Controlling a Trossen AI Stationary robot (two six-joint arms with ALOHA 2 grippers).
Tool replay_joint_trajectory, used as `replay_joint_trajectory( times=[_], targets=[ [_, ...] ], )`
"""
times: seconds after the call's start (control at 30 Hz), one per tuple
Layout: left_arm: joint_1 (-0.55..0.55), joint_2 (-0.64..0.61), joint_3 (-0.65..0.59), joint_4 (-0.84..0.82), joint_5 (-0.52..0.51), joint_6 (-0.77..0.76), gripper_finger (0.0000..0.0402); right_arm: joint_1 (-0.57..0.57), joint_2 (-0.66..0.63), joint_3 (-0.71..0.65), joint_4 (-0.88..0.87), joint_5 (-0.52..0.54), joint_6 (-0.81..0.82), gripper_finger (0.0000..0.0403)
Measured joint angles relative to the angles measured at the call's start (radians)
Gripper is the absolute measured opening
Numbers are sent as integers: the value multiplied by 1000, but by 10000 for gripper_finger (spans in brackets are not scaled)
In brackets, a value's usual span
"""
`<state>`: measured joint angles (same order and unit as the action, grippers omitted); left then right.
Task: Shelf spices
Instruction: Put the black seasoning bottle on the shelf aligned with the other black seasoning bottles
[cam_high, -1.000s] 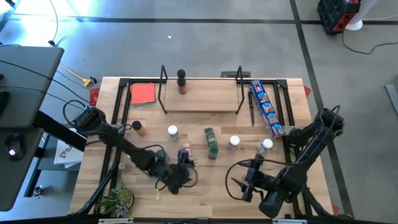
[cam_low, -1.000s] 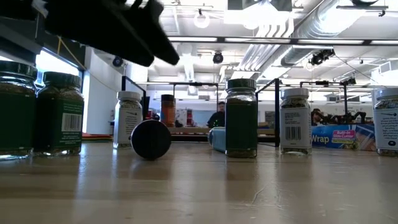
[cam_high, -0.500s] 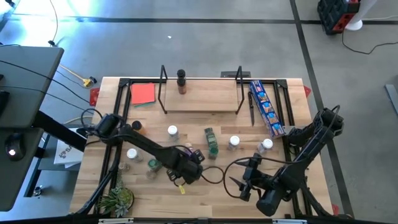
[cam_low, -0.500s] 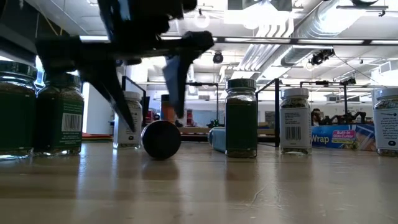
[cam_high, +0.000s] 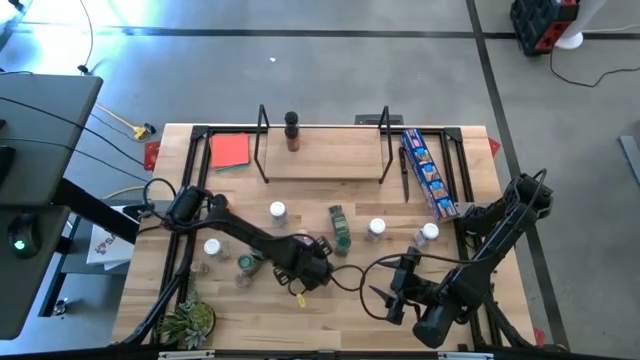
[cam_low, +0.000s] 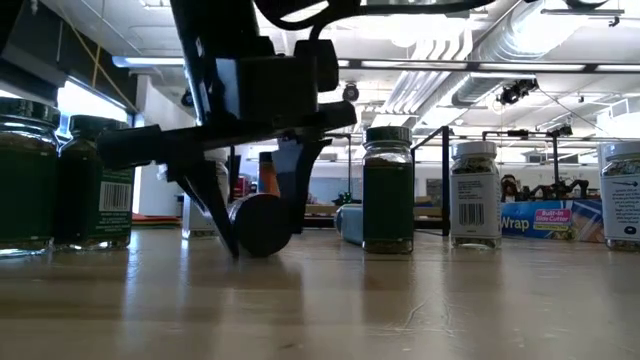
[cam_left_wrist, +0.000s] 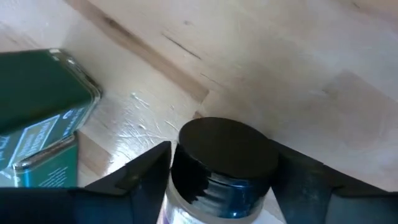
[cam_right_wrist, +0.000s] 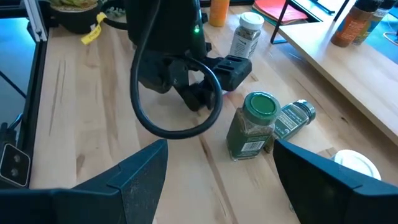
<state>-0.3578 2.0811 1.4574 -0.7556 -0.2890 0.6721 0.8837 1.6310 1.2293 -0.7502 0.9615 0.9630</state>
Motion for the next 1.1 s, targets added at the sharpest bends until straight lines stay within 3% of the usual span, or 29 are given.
replay_joint_trajectory(
  times=[0.1,0.33,0.57,0.63,0.8,0.93,1.1],
  targets=[
    [7,0,0,15,-3,-61,197,0,0,0,0,0,0,287],
    [12,-29,-2,54,-24,-298,197,0,0,0,0,0,0,287],
    [2,-239,-43,131,-149,-548,197,0,0,0,0,0,-2,287],
    [3,-327,-119,281,-166,-613,197,0,0,0,0,0,-2,287],
    [-15,-480,-439,850,-135,-754,197,10,0,0,-1,4,-3,287],
    [-40,-479,-676,1257,-157,-852,197,22,0,0,-2,34,-3,287],
    [-76,-366,-836,1665,-231,-906,197,22,0,0,-2,46,-3,287]
  ],
)
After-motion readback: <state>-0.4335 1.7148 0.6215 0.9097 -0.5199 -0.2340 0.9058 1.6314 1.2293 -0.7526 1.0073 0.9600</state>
